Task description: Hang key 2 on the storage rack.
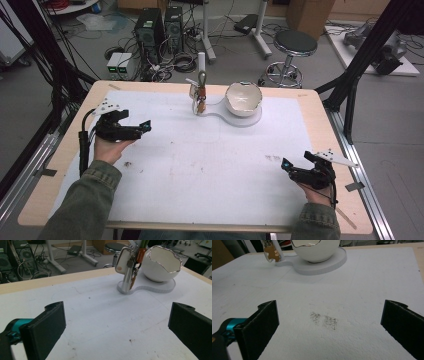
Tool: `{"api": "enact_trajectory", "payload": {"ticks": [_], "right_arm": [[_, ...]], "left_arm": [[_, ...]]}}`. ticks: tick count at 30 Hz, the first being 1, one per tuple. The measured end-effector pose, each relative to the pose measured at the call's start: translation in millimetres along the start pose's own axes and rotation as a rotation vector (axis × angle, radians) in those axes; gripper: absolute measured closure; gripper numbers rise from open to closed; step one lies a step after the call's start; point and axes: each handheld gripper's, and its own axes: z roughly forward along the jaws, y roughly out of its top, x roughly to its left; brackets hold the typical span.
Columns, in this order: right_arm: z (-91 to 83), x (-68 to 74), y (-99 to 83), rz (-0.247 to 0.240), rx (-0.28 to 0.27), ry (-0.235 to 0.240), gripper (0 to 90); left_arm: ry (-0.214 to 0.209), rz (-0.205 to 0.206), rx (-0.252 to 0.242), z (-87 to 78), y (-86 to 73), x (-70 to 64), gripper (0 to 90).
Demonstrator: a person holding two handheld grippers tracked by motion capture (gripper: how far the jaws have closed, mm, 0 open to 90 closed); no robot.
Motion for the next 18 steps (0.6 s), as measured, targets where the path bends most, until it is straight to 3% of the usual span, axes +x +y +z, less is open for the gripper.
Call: {"api": "enact_trajectory", "payload": {"ticks": [10,18], "right_arm": [[0.2,0.3,-0.4,-0.002,0.004,-0.003,0.5],[-0.7,0.1,-0.7,-0.002,0.003,-0.001,0.5]], "left_arm": [[0.025,0.001,-0.027,-19.9,-18.1,2.5,1.6],[0.065,-0.041,-0.042,-40.6,-41.4,14.2,1.7]]}}
